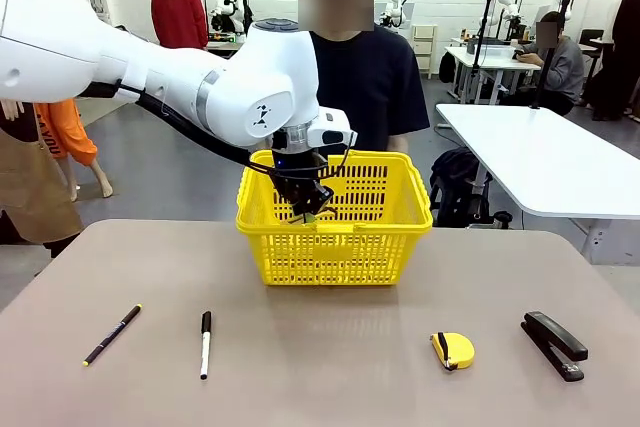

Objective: Place the items the person wants into the basket.
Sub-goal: Pick up the item the person points to and place it in the Market Basket.

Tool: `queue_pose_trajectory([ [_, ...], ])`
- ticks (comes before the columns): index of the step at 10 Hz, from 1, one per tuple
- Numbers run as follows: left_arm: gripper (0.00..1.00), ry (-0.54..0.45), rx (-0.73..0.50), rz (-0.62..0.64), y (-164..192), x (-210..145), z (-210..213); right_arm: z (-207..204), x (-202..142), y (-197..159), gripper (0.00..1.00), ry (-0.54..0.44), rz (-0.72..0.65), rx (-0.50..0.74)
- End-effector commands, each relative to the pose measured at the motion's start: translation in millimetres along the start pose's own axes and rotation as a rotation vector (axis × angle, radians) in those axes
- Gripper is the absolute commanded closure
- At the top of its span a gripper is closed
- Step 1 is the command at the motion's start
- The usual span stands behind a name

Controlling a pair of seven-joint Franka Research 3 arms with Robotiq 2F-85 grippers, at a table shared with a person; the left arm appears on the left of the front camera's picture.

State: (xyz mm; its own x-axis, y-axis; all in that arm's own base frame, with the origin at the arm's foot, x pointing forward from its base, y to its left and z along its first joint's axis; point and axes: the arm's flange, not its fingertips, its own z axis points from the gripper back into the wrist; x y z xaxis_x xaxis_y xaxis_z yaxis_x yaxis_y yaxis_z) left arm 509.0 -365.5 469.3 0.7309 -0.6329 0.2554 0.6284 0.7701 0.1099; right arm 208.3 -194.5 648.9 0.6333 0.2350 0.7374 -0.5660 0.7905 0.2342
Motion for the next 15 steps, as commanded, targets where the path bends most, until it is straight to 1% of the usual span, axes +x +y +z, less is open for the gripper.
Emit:
queue_pose_trajectory([
  [1, 0.74, -0.016, 0.008, -0.025, 4.0, 7.5, -6.4, -3.6, 0.0, -0.5, 0.00, -0.021, 0.012, 0.004],
  [7, 0.74, -0.025, 0.008, -0.072, 21.3, 24.1, -29.7, -3.6, 0.0, -0.5, 0.00, -0.021, 0.012, 0.004],
  [12, 0.74, -0.001, 0.016, -0.091, 34.0, 33.7, -52.7, -3.6, 0.0, -0.5, 0.00, -0.021, 0.012, 0.004],
  [14, 0.74, 0.010, 0.008, -0.089, 36.1, 34.7, -55.6, -3.6, 0.0, -0.5, 0.00, -0.021, 0.012, 0.004],
  [15, 0.15, 0.007, 0.005, -0.087, 34.0, 36.0, -54.4, -3.6, 0.0, -0.5, 0.00, -0.021, 0.012, 0.004],
])
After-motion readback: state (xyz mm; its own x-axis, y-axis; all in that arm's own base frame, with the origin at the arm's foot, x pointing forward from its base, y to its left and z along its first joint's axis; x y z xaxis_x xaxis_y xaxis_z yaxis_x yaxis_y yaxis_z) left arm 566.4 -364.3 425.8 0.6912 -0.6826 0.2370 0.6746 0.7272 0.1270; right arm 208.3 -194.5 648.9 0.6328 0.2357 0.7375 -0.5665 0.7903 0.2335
